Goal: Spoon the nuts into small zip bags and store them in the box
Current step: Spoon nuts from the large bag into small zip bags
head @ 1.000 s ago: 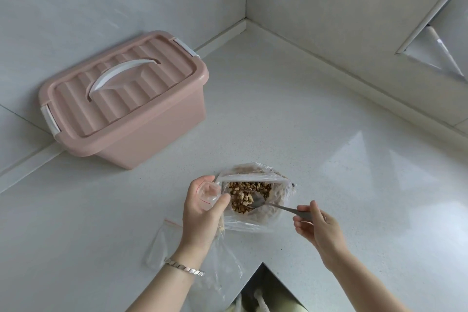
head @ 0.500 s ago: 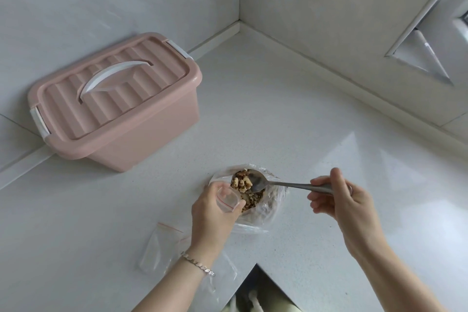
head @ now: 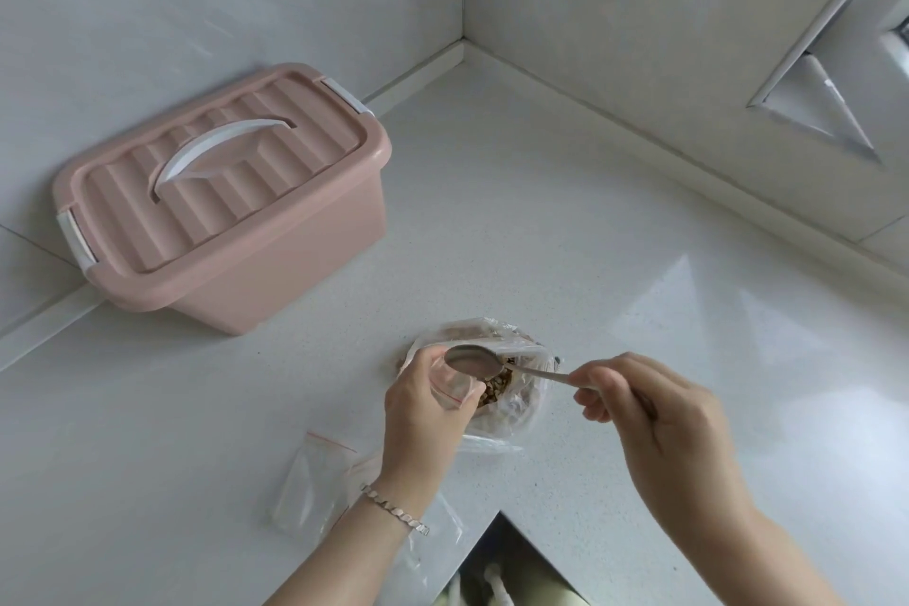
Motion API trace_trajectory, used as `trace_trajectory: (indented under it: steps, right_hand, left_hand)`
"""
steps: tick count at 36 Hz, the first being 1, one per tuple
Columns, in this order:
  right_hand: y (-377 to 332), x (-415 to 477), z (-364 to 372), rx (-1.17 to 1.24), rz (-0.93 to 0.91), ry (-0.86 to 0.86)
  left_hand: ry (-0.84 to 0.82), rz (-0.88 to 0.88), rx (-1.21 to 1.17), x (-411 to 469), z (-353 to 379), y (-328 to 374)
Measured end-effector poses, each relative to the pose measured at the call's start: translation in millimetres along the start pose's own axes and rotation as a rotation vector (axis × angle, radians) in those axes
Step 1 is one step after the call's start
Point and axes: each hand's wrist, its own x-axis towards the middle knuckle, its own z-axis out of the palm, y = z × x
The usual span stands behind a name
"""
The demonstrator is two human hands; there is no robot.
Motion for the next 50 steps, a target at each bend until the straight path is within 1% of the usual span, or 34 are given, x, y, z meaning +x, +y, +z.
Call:
trace_trajectory:
  steps: [2,5,8,10,13,18,21,23,26,29,31,36,38,40,46,50]
  right_hand:
    - [1.4,0.7,-1.7,0.007,0.015,0.059]
    - [10.8,2.2,-2.3,0.02,0.156,0.113]
    - [32.1,-3.0,3.2,-0.018,0.319,0.054]
    - [47.4,-9.6,11.1,-0.084,0.357,0.004]
    - [65.1,-19.3,25.4,-0.148,0.332,-0.005]
    - [78.2,-24.2,45.6,-0.235,0.138,-0.001]
    - [85.7,-28.1,56.0,-0.244,0.121,-0.031]
    - [90.2,-31.5,61.4,-0.196,0.196,-0.031]
    - [92.7,-34.2,66.6,-0.065,0.403,-0.006]
    - [93.4,-32.9,68.1,0.132,0.641,0.039]
    - [95.9,-31.6,68.0,0.262,0.764,0.085]
    - [98.9,-32.3,66.7,0.492,1.002,0.149]
    - [99.1,-33.1,63.6,0.54,1.049,0.179]
    - [98.6,-33.2,58.5,0.555,1.057,0.187]
    - [90.3,-28.6,35.9,0.579,1.024,0.207]
    - [76.6,-18.0,16.8,0.562,0.968,0.202]
  left_hand:
    - [-0.006,-0.029,-0.031,-1.7,-2.1,-0.9]
    - [-0.001,-0.061,-0.073,-4.4,-6.8,-2.0]
    - [-0.011,-0.098,-0.145,-8.9,-12.1,-1.8]
    - [-0.01,-0.1,-0.166,-11.8,-14.9,-2.6]
    - [0.003,-0.083,-0.175,-13.3,-18.4,-4.6]
    - [0.031,-0.073,-0.188,-13.4,-23.9,-5.0]
    - [0.045,-0.068,-0.199,-13.8,-25.7,-3.5]
    - [0.047,-0.07,-0.206,-13.9,-26.6,-3.5]
    - [0.055,-0.077,-0.212,-14.3,-27.9,-5.1]
    - [0.058,-0.088,-0.21,-14.8,-28.8,-7.1]
    - [0.059,-0.097,-0.21,-15.0,-28.8,-8.2]
    - [0.053,-0.106,-0.189,-15.3,-29.8,-6.6]
    - [0.054,-0.109,-0.181,-14.8,-30.3,-5.6]
    - [0.054,-0.11,-0.174,-13.9,-30.6,-5.2]
    - [0.003,-0.119,-0.096,-10.3,-27.5,-7.0]
    - [-0.042,-0.146,-0.018,-6.5,-21.3,-5.5]
